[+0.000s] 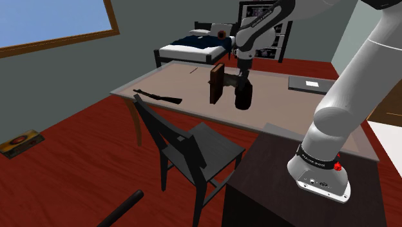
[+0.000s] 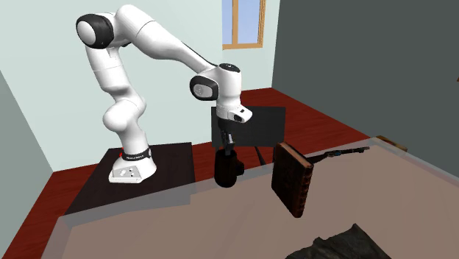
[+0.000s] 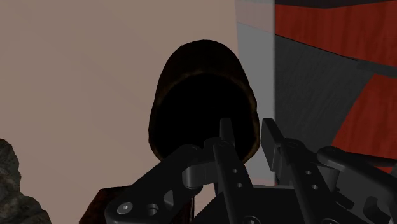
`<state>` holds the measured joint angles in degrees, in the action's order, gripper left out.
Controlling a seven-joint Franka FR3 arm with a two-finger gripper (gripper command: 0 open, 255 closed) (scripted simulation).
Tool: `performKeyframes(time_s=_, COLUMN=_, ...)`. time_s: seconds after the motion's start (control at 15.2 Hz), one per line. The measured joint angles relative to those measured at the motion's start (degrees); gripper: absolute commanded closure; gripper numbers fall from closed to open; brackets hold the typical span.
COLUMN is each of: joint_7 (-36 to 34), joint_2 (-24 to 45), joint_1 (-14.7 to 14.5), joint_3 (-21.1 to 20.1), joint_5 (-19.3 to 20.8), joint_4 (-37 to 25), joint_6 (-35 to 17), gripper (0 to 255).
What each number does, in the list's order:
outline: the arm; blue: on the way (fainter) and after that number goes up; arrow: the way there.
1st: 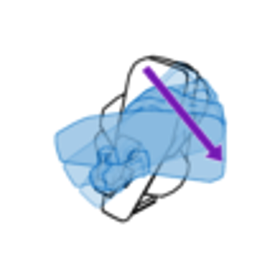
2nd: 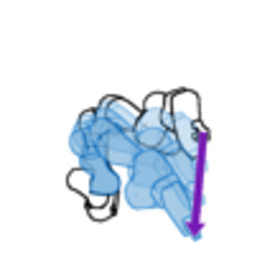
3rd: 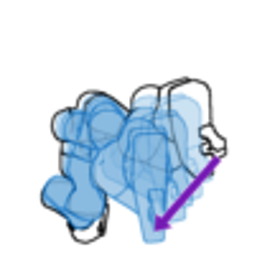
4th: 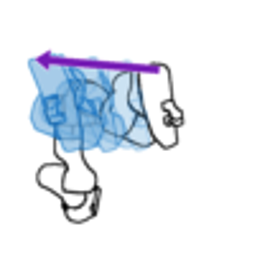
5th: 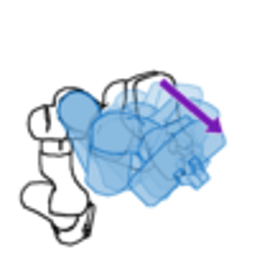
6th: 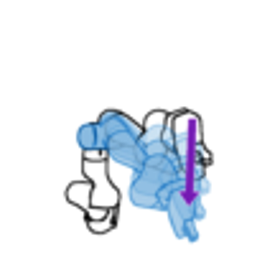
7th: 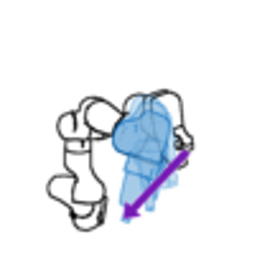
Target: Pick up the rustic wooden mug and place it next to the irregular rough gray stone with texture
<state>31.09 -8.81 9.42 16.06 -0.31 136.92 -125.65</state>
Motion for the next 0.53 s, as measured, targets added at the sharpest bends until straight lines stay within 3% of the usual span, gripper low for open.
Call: performKeyframes(time_s=0.53, joint_7=-1.03, joint_2=-3.23, joint_1=0.08, joint_3=-0.46, joint_5=0.9, joint_4=-3.47, joint_6=6.58, gripper=255)
